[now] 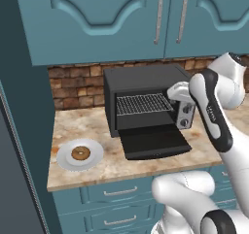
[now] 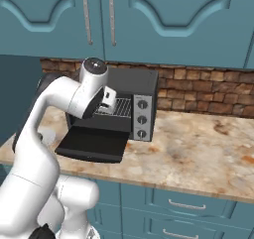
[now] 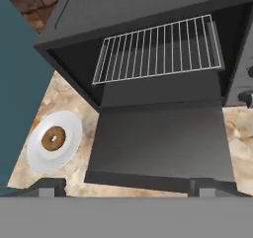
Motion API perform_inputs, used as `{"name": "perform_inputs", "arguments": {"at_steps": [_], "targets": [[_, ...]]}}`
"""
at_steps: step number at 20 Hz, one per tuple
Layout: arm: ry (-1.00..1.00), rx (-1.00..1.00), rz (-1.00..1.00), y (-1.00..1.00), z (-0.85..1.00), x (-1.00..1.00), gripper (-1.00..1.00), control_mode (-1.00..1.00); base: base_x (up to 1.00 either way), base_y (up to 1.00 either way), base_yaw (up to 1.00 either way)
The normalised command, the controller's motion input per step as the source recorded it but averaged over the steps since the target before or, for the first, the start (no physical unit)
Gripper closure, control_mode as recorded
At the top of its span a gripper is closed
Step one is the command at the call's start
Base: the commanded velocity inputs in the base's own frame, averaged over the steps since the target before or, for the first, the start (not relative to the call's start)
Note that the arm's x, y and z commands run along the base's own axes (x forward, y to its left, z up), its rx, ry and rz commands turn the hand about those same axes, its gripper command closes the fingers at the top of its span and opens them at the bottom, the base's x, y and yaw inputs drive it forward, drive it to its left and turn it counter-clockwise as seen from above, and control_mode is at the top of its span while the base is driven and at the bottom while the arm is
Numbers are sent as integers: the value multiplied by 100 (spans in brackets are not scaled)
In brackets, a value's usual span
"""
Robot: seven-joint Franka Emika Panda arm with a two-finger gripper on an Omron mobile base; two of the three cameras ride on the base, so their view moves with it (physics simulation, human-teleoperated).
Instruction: Pick up the bagel from the plate, place it on the toaster oven rack, close the door, and set the timer.
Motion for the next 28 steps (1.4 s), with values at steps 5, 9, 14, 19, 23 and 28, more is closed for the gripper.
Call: {"name": "perform_inputs", "arguments": {"at_steps": [5,9,14,19,23,28], "targets": [[-13,25,-1,-8,-33,3,-100,-100,0,0,0],[0,21,-2,0,-23,27,-100,-100,0,0,0],[2,21,-1,0,-18,39,-100,-100,0,0,0],[6,18,-1,0,-14,41,-100,-100,0,0,0],[9,14,-1,0,-19,42,-100,-100,0,0,0],[4,5,-1,0,-22,34,-100,-100,0,0,0]]}}
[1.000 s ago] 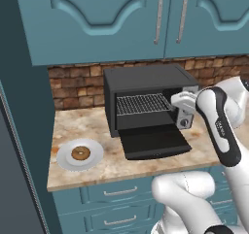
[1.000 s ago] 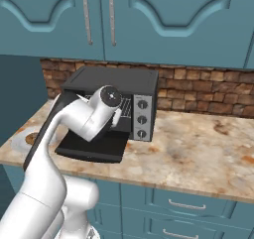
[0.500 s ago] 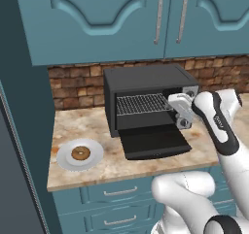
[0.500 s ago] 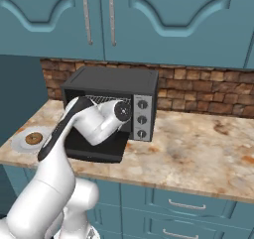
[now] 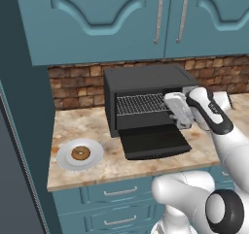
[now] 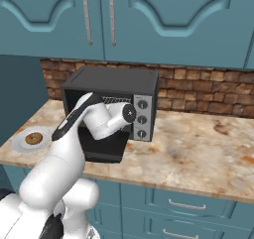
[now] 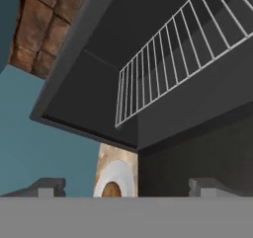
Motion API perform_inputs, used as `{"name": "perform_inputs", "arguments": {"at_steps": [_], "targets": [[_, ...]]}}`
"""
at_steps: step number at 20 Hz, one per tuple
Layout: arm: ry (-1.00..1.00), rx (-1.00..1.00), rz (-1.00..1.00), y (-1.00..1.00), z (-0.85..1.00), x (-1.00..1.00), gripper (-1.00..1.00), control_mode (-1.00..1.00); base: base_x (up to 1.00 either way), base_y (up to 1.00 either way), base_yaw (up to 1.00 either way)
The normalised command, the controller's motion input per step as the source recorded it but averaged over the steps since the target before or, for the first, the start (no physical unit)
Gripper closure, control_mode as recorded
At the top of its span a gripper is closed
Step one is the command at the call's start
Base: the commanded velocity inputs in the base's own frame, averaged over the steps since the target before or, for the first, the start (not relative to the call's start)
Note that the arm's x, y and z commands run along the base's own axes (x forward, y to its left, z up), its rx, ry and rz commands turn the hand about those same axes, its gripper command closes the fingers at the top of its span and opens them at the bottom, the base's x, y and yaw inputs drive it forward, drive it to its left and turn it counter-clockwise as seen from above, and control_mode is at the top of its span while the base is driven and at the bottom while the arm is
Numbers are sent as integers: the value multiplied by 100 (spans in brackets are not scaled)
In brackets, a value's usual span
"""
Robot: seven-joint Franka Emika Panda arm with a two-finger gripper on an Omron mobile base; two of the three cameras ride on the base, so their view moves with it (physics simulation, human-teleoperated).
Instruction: Pick up the bagel from the plate, place it on the toaster oven rack, close the door, and set the timer.
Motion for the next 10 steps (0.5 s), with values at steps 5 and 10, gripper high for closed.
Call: {"name": "perform_inputs", "arguments": {"at_steps": [5,10], "targets": [[0,0,-1,0,-24,28,-100,-100,0,0,0],[0,0,0,11,-21,32,-100,-100,0,0,0]]}}
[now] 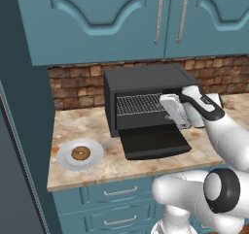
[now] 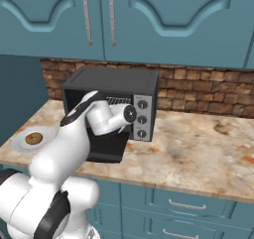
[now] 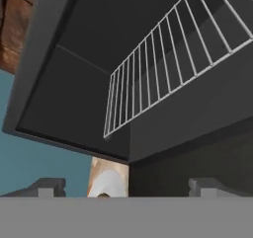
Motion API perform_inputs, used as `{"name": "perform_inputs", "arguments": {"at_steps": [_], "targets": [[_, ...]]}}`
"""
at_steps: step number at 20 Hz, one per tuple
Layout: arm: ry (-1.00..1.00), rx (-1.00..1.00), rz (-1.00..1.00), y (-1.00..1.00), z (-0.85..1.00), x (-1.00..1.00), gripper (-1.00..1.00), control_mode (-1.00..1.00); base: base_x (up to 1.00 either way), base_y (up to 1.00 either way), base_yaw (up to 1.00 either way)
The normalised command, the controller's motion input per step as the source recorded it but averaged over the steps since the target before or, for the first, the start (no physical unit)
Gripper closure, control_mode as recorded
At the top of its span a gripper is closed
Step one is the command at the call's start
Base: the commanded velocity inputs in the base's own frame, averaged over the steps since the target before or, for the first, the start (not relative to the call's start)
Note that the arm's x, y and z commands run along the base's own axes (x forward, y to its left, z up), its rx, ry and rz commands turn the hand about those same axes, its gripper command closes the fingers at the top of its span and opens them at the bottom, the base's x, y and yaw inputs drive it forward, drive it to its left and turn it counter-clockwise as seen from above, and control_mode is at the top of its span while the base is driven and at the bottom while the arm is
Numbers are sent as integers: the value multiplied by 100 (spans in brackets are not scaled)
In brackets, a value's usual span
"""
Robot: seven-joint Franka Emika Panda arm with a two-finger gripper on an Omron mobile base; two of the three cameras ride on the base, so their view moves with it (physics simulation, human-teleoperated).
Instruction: Pick up the bagel from the plate, place it on the toaster oven rack, close the door, and set the timer.
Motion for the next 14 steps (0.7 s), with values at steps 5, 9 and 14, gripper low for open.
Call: {"name": "perform_inputs", "arguments": {"at_steps": [5,9,14], "targets": [[-2,0,-2,12,-20,30,-100,-100,0,0,0],[0,0,-5,2,-22,32,-100,-100,0,0,0],[0,0,-7,6,-22,35,-100,-100,0,0,0]]}}
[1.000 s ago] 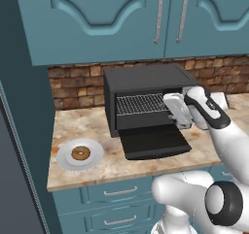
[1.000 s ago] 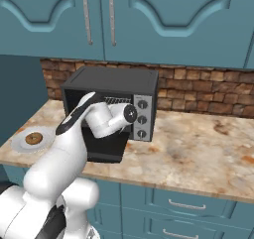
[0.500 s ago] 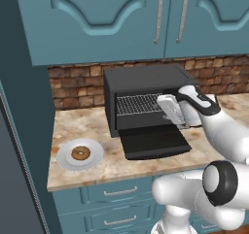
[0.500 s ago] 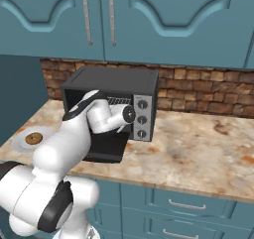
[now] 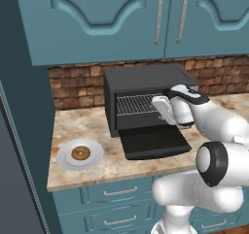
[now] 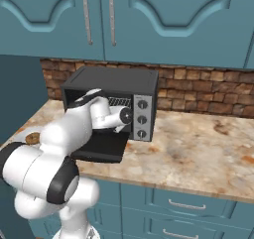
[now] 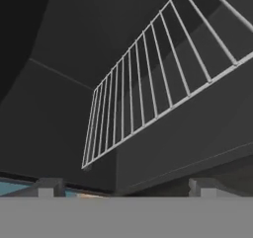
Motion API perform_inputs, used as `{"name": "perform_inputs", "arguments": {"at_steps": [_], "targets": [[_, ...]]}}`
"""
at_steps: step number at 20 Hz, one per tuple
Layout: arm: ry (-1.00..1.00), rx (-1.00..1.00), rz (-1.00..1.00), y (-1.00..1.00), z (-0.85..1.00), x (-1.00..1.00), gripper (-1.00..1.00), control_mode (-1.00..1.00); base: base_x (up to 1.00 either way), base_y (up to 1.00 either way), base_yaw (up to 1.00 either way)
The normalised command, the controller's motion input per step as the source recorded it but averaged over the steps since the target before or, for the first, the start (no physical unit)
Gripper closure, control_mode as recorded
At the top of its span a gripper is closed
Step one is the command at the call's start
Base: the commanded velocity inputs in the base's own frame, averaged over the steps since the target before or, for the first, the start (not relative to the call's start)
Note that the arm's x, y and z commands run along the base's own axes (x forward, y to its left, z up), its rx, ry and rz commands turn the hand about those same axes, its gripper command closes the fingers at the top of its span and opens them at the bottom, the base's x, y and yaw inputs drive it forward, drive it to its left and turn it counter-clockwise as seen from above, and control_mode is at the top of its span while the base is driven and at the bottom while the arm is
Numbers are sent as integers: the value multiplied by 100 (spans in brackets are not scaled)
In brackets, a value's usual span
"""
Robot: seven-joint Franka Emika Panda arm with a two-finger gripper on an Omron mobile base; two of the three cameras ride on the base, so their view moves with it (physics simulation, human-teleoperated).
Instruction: Pick up the bagel from the plate, place it on the toaster oven rack, close the door, and set the timer.
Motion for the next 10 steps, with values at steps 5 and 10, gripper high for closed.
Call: {"name": "perform_inputs", "arguments": {"at_steps": [5,10], "targets": [[0,0,-5,13,-23,40,-100,-100,0,0,0],[0,0,-5,6,-25,33,-100,-100,0,0,0]]}}
